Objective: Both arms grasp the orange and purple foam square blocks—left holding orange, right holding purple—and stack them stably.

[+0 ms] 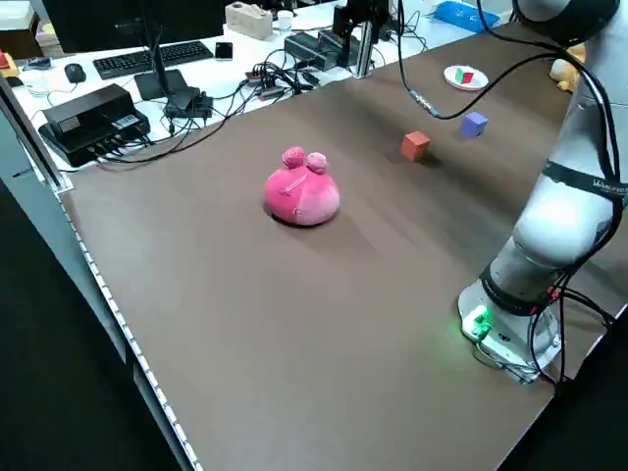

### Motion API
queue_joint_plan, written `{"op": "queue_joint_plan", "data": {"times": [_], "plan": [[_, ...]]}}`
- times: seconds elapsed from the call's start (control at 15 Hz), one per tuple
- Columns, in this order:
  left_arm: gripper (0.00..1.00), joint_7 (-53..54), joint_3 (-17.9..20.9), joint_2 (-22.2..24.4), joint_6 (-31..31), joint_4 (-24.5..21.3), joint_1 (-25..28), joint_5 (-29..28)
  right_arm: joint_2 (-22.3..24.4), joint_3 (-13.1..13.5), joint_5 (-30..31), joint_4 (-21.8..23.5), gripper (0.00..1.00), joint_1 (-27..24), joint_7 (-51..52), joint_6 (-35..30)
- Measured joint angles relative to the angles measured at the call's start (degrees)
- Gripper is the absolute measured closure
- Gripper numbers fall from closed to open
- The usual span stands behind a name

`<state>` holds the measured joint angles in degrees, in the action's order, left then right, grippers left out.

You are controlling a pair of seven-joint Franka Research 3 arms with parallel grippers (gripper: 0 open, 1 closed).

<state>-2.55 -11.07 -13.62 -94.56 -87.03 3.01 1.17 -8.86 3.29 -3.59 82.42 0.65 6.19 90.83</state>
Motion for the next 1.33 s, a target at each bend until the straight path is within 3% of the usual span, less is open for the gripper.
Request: {"op": "queue_joint_plan", "data": {"times": [0.13, 0.27, 0.4, 0.47, 0.53, 0.87, 1.33], "plan": [[0.00, 12.3, -0.1, -0.8, 0.1, 0.4, 0.1, 1.3, -2.0, -0.1, -1.9, 0.2, 0.00, 1.2, 0.0, 0.2], [0.00, 24.0, 0.1, -1.5, 0.1, 0.6, 1.6, 6.2, -4.2, -0.2, -3.0, 0.3, 0.00, 3.1, 0.0, 1.5], [0.00, 36.1, 0.2, -2.7, 0.1, 0.8, 3.8, 13.5, -5.5, -0.3, -4.0, 0.3, 0.00, 4.9, 0.0, 1.9], [0.00, 46.7, 0.2, -4.1, 0.1, 0.8, 5.9, 21.6, -6.3, -0.4, -4.4, 0.3, 0.00, 6.9, 0.0, 2.0], [0.00, 51.0, 0.2, -4.9, 0.4, 0.8, 6.7, 24.8, -6.9, -0.4, -4.4, 0.4, 0.00, 8.1, 0.0, 2.1], [0.00, 64.2, 0.2, -9.9, 5.7, 0.8, 8.4, 39.0, -10.4, -0.5, -4.4, 0.4, 0.00, 14.2, 0.0, 2.9], [0.00, 84.7, -0.1, -18.3, 6.4, -3.6, 8.2, 55.3, -12.1, -0.5, -6.5, 0.2, 0.00, 18.0, 4.3, 3.2]]}}
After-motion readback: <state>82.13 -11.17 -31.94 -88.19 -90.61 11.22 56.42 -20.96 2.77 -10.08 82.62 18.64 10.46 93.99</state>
